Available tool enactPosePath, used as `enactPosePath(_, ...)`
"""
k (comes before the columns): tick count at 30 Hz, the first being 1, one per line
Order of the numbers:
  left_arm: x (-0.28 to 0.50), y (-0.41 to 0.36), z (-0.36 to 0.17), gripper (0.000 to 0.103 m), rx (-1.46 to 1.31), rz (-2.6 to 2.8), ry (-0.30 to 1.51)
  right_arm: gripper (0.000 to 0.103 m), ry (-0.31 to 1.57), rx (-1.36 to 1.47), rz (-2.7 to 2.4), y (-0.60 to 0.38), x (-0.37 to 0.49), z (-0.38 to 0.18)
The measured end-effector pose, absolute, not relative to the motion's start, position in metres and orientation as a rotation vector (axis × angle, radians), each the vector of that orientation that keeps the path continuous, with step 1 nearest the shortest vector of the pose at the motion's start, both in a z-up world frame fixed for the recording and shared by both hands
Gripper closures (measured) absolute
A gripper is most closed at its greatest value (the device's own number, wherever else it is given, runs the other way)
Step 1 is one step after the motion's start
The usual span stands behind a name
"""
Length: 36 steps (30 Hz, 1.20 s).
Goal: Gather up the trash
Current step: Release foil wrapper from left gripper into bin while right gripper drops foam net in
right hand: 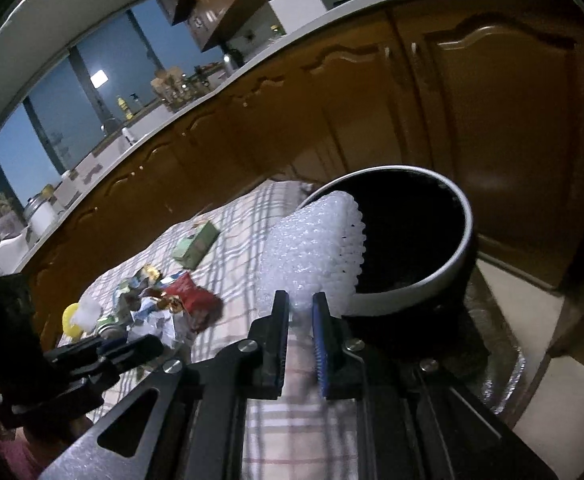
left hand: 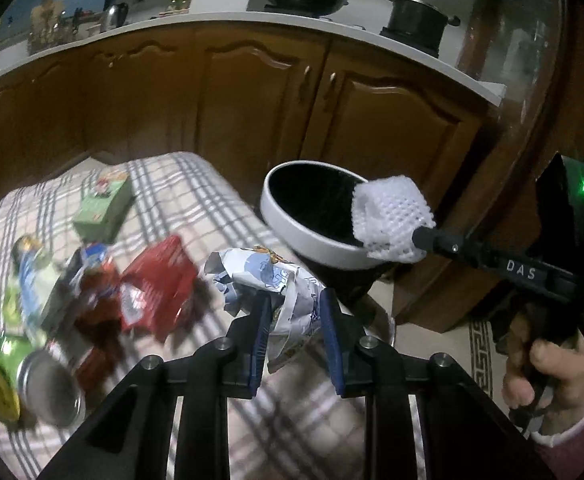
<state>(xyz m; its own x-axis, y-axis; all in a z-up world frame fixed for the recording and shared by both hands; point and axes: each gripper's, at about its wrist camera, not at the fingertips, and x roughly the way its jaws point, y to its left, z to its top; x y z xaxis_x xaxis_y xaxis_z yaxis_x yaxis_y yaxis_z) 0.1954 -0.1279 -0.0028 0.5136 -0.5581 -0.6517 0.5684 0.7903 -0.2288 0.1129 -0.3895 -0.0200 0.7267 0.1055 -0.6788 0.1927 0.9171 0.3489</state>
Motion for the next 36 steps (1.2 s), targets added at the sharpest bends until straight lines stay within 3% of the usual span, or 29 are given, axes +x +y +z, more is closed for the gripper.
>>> enactPosePath(31, 0.318, -0.268, -0.024, 0.077, 0.098, -0.699, 0.840, 0.091, 0.852, 0.374, -0.128, -0.469, 0.170, -0.040)
enactPosePath(34, 0.322, -0.274, -0.031, 0.073, 0.106, -0.695, 0.851, 0.087, 0.867, 0.368, -0.127, -0.472, 0.176, -0.043)
enactPosePath(36, 0.324, -0.276, -0.033, 0.062, 0.117, -0.686, 0.862, 0.083, 0.881, 0.368, -0.123, -0.475, 0.178, -0.046)
